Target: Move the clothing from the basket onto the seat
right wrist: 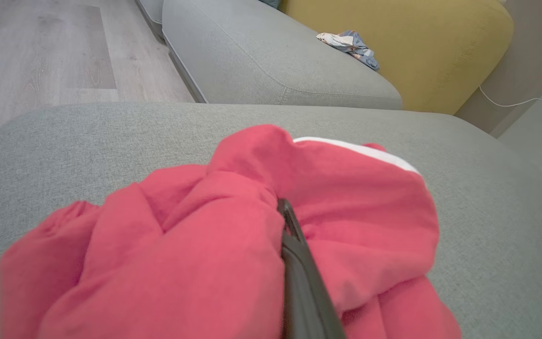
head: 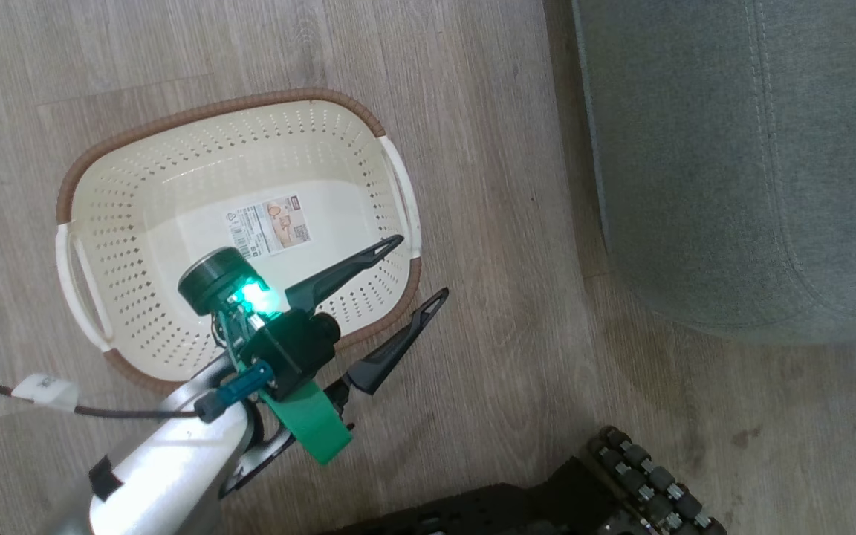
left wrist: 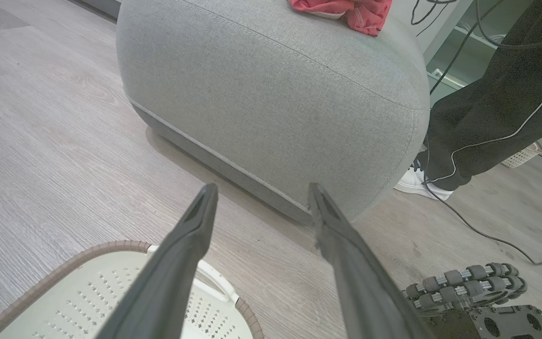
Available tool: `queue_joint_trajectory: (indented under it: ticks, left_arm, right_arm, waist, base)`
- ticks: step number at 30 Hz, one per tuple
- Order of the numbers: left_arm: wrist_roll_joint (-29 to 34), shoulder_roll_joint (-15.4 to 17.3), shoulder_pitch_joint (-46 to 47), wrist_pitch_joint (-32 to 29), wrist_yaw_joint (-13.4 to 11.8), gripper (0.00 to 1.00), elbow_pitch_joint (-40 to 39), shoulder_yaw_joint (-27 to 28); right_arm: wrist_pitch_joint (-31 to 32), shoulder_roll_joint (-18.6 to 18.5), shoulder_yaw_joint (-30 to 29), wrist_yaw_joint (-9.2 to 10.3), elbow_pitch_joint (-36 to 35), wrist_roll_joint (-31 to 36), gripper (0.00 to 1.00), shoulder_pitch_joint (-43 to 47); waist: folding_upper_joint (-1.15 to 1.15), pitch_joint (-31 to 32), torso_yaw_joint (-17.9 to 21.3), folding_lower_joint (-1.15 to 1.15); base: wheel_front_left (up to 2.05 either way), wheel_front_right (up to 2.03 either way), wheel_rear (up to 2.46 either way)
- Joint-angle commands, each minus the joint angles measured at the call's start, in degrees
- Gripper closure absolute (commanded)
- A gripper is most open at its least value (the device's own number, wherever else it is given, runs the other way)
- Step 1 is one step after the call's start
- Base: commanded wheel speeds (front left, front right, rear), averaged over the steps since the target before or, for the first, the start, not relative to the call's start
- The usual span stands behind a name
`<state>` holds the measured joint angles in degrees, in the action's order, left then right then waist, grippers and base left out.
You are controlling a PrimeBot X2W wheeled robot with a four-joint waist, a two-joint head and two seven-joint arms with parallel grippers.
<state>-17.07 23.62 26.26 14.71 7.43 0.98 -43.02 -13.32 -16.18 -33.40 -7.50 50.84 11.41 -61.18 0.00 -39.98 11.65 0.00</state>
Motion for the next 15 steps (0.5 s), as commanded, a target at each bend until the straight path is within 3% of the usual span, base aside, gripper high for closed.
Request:
queue_joint_trajectory:
  ticks: [1,7,8,9,10,15]
  left_arm:
    - [0.32,1.23,0.93,0.29,0.06,0.00,-1.69,1.46]
    - [0.24,0.97,1.04,0.29,0.06,0.00,-1.30,1.33]
    - [0.23,0.85,1.04,0.29,0.06,0.00,-1.20,1.27]
    - [0.23,0.70,1.05,0.29,0.06,0.00,-1.11,1.18]
    - [0.22,0.53,1.05,0.29,0.06,0.00,-1.00,1.10]
    - [0.10,-0.77,0.76,0.29,0.06,0.00,-0.37,0.79]
  right_arm:
    - [-0.38,-0.71,-0.19,0.01,-0.92,0.61,1.00,-0.89]
    - [-1.19,-0.98,-2.14,0.01,1.69,2.12,1.00,-1.91]
    - [-1.34,-1.08,-2.45,0.01,1.61,2.25,0.72,-1.99]
    - [-1.43,-1.06,-2.60,0.01,1.69,2.35,0.25,-2.01]
    - [-1.50,-1.07,-2.61,0.01,1.83,2.49,0.00,-1.97]
    - [-1.64,-0.81,-1.77,0.01,1.75,3.23,0.00,-1.15]
  waist:
    - [0.00,0.02,0.05,0.00]
    - [0.00,0.86,0.39,0.00]
    - [0.00,1.15,0.46,0.00]
    - [0.00,1.51,0.54,0.00]
    - [0.00,1.87,0.63,0.00]
    - [0.00,4.58,1.24,0.00]
  base:
    - [0.00,0.00,0.00]
    - [0.00,0.00,0.00]
    - [0.00,0.00,0.00]
    - [0.00,0.00,0.00]
    - [0.00,0.00,0.00]
    - [0.00,0.00,0.00]
